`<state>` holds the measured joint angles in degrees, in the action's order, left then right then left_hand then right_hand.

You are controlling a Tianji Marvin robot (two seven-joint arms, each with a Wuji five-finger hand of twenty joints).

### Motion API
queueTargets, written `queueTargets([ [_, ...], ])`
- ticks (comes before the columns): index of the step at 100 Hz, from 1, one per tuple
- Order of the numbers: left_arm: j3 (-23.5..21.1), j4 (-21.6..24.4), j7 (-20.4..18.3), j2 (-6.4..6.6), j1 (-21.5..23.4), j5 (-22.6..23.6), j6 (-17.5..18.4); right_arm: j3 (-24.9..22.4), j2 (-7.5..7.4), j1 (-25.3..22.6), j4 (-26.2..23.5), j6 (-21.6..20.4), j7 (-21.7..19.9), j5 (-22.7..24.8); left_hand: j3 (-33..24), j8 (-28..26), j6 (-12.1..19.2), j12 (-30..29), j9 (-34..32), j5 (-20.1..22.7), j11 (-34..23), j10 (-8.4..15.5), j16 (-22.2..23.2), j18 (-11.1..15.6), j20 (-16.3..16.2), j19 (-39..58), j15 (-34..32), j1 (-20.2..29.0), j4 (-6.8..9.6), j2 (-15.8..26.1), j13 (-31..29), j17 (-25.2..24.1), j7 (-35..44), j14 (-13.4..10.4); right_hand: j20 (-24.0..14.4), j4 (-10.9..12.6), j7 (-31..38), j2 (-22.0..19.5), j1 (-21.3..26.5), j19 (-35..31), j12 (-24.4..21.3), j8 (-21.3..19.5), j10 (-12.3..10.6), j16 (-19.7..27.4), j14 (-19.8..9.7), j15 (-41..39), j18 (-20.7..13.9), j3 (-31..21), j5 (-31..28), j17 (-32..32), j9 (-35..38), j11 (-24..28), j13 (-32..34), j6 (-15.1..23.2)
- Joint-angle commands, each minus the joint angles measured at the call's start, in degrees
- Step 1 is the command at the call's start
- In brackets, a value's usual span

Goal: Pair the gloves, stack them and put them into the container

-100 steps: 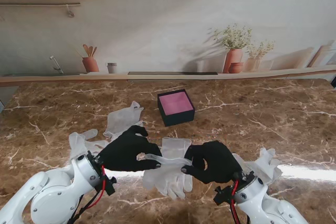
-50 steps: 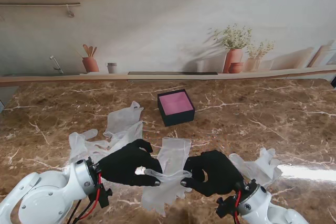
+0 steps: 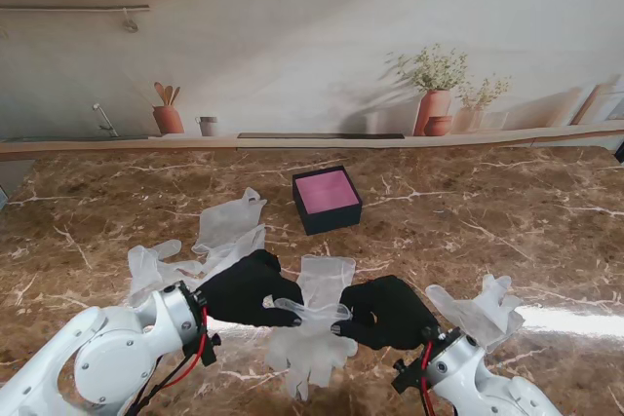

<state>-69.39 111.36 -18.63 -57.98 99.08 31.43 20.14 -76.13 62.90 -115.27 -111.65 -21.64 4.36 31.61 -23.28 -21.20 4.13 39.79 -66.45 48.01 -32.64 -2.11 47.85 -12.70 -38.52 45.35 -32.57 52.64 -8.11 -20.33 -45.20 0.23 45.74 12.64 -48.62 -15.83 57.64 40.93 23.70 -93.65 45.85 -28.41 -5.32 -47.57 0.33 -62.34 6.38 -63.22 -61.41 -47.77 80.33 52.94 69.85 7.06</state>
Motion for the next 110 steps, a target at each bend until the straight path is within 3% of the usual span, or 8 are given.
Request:
queueTargets([
  [1,0.94,-1.58,0.13,-0.75,-1.47,0.56,-0.94,0.14,0.44,1.45,2.1,1.01,-0.99,-0.96,1.1,-0.8,1.43,0.83,-1.19,0.16,-1.59,0.96,0.92,-0.67,0.14,1.6,-1.84,1.69,0.78,2.13,-0.08,-1.2,1.81,-0.66,1.08,1.63,-0.01,-0.82,-1.46,-4.26,0.88,-0.84,-1.54,-0.7,-1.3,-1.58,-0.52,-1.17,-2.27,-0.71,2.63,1.71,3.62,-0.28],
  [39,11.93,-12.21,8.0,-2.63,-13.38,5.8,-9.24,6.14,1.74,14.66,14.72,8.1,3.15,-2.0,1.48,-1.14,2.01,1.55,-0.79,0.08,-2.73,1.08,1.52,-0.37,-1.03,3.29,-2.77,1.63,1.0,1.89,0.3,-0.34,2.1,-0.66,1.31,1.33,-0.39,0.1,-1.15,-4.77,0.64,-1.66,-1.45,-0.77,-1.42,-1.99,-0.7,-0.95,-2.36,-0.62,2.62,1.97,3.33,0.48],
  [60,17.94,-19.03,12.0,-3.8,-19.16,6.84,-13.49,9.88,2.46,20.63,21.22,11.78,5.22,-2.06,0.67,-0.82,2.64,1.18,-1.03,0.36,-2.77,1.25,1.58,-0.28,-2.16,4.98,-3.09,0.94,0.83,1.44,0.29,-0.02,2.22,-0.75,1.57,1.95,1.08,3.76,-1.64,-5.74,1.13,-1.64,-1.4,-0.72,-1.2,-3.09,-0.51,-2.85,-4.0,-1.76,2.73,4.45,4.41,1.12],
  [84,22.26,-24.82,16.81,-5.02,-23.4,8.44,-16.12,13.12,3.21,24.75,26.04,14.98,8.45,-0.63,-0.9,0.41,3.02,0.95,-0.97,0.57,-3.17,1.34,1.89,-0.2,-3.67,7.33,-3.93,-0.05,0.52,0.76,0.39,0.59,2.09,-0.55,1.8,2.51,2.22,5.13,-3.03,-6.52,1.44,-2.51,-1.63,-0.76,-1.25,-4.03,-0.47,-3.76,-6.0,-2.69,2.91,6.67,5.35,1.97],
  [110,25.94,-28.89,18.45,-5.63,-27.12,9.58,-18.14,15.29,3.55,27.18,27.8,19.13,10.95,2.4,-2.06,2.4,2.5,0.71,-0.76,0.95,-3.36,1.56,1.93,-0.19,-4.12,8.07,-4.24,-0.85,0.24,0.32,0.51,0.94,1.55,-0.79,2.12,2.96,2.48,5.42,-3.53,-7.08,1.91,-4.4,-1.75,-1.06,-1.49,-5.34,-0.48,-3.39,-7.83,-3.15,2.84,9.25,5.59,2.55],
])
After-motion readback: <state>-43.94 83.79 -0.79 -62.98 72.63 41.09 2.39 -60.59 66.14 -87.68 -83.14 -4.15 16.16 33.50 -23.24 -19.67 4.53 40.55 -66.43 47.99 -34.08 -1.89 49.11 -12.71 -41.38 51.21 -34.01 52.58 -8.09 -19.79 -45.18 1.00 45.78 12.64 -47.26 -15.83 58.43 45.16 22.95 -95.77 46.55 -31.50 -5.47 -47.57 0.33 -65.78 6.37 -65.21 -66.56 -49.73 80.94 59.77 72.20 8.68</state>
